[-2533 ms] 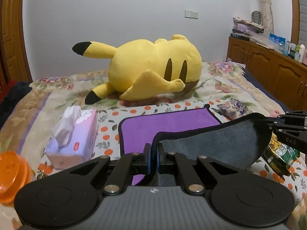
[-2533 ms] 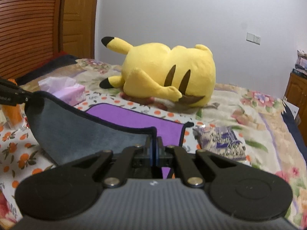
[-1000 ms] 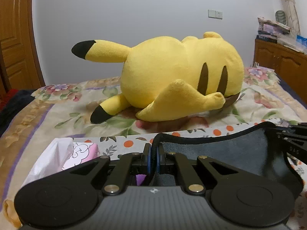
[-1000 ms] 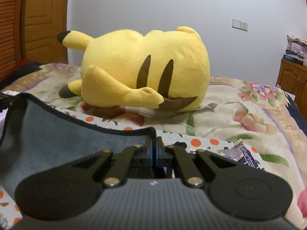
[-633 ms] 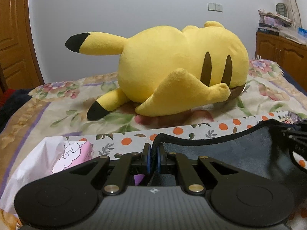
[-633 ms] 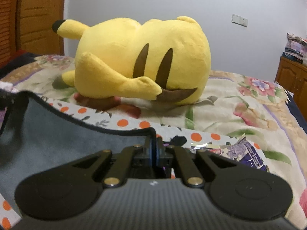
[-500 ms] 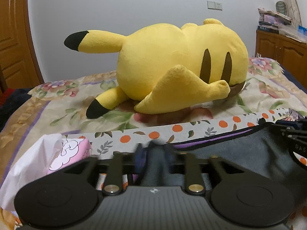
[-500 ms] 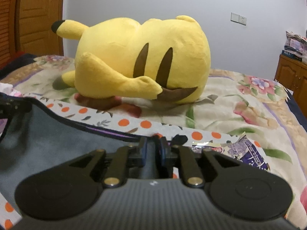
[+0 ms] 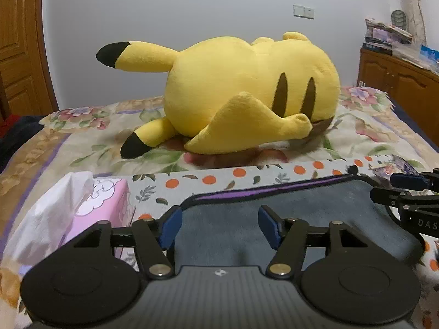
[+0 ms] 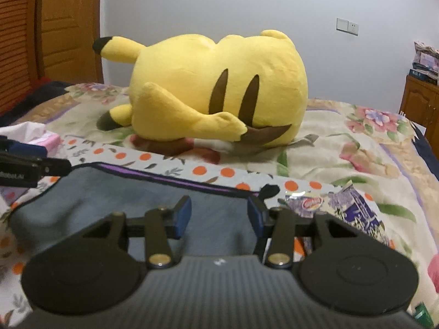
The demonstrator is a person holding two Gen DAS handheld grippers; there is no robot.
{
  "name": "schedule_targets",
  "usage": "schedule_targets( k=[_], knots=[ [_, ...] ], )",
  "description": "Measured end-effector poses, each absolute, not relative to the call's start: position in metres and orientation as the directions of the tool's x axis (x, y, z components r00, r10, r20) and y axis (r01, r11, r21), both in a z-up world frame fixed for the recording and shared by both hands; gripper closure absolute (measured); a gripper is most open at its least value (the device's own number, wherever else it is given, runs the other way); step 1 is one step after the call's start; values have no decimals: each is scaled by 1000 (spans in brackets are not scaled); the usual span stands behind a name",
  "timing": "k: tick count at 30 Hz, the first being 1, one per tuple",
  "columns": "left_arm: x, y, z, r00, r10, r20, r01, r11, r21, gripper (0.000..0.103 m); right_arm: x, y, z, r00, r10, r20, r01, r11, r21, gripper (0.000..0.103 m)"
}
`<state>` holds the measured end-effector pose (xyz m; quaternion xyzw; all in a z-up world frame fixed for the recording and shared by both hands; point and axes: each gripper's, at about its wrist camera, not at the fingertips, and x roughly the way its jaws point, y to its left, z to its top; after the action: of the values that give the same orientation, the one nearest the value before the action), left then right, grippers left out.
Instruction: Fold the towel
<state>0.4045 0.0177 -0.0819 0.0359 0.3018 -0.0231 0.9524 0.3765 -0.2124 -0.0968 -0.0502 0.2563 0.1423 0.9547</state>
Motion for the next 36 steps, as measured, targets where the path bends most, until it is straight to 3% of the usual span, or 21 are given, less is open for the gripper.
schedule_targets(
  k=[11, 14, 16, 23, 28, 31, 36],
  knots=[
    [352, 12, -59, 799, -31, -600, 97, 992, 77, 29, 326, -222, -79, 808, 254, -531, -288, 957, 21, 49],
    [336, 10, -53, 801, -22, -599, 97, 991, 93, 23, 312, -226, -73, 811, 249, -529, -283, 959, 18, 47],
    [323, 10, -49, 809, -13, -587, 91, 991, 103, 14, 304, -228, -68, 815, 246, -525, -281, 960, 14, 46],
    [289, 11, -41, 810, -14, -586, 100, 989, 113, 10, 274, -239, -58, 823, 245, -512, -262, 964, 39, 43],
    [267, 9, -35, 816, -2, -578, 90, 988, 123, 2, 259, -246, -53, 827, 236, -510, -249, 968, 46, 39],
    [255, 8, -30, 819, -14, -573, 94, 990, 109, 0, 252, -251, -50, 827, 240, -509, -245, 968, 58, 33],
    [236, 4, -27, 823, -15, -567, 95, 989, 110, 0, 234, -254, -41, 846, 225, -483, -244, 969, 25, 11]
  ],
)
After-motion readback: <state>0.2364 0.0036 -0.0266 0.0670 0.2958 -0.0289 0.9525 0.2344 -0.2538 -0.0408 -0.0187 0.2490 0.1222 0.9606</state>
